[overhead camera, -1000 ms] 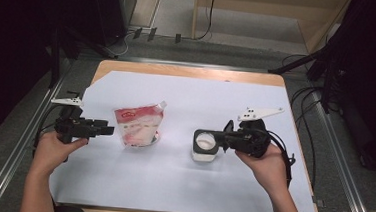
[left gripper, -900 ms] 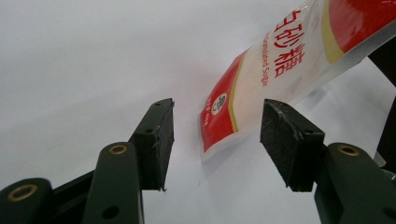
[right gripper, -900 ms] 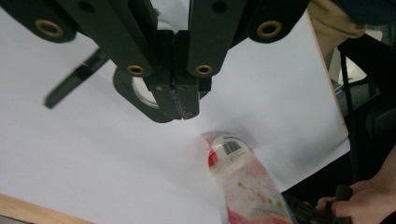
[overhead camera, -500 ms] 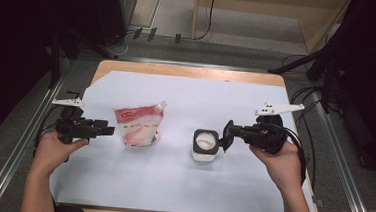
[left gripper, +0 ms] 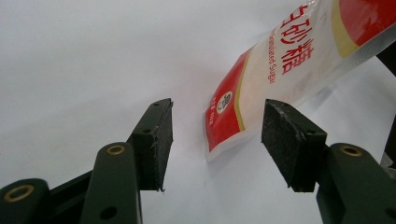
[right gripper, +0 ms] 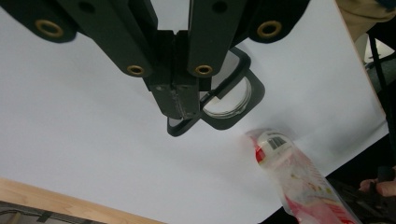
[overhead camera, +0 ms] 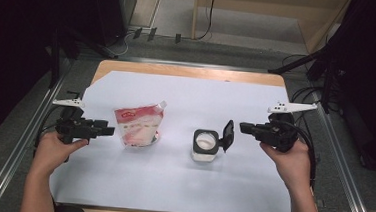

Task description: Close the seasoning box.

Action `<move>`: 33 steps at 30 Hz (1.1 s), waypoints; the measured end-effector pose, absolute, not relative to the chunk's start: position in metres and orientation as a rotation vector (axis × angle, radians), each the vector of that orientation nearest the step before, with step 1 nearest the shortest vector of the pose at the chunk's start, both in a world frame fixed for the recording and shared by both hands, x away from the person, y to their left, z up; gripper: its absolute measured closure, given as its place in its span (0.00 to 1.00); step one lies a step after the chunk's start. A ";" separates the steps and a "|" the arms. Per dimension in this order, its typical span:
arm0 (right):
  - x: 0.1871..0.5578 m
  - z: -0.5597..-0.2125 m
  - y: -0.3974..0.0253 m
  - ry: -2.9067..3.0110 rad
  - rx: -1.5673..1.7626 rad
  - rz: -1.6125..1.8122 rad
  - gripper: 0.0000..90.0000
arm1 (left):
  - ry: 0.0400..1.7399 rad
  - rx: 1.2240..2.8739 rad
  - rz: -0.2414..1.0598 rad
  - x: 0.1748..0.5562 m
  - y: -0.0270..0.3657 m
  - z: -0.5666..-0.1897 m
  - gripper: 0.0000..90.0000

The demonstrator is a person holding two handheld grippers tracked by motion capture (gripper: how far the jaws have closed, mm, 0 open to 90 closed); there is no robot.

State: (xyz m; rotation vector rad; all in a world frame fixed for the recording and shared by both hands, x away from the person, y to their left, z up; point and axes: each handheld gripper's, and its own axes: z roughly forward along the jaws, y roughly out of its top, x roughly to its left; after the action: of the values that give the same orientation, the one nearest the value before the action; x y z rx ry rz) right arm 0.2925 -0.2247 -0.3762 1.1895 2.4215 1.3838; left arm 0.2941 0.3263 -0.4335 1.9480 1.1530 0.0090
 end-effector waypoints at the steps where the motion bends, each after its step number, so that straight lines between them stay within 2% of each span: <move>1: 0.293 -0.377 -0.225 2.423 1.196 1.379 1.00 | 1.153 1.948 0.010 0.294 0.326 -0.434 0.49; 33: 0.295 -0.400 -0.199 2.514 1.177 1.313 1.00 | 1.158 1.950 -0.001 0.294 0.325 -0.435 0.48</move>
State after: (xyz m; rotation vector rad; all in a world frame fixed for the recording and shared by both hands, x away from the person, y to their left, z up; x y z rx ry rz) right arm 0.2954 -0.1995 -0.4000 1.1767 2.5138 1.3128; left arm 0.2941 0.3252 -0.4346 1.9502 1.1582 -0.0011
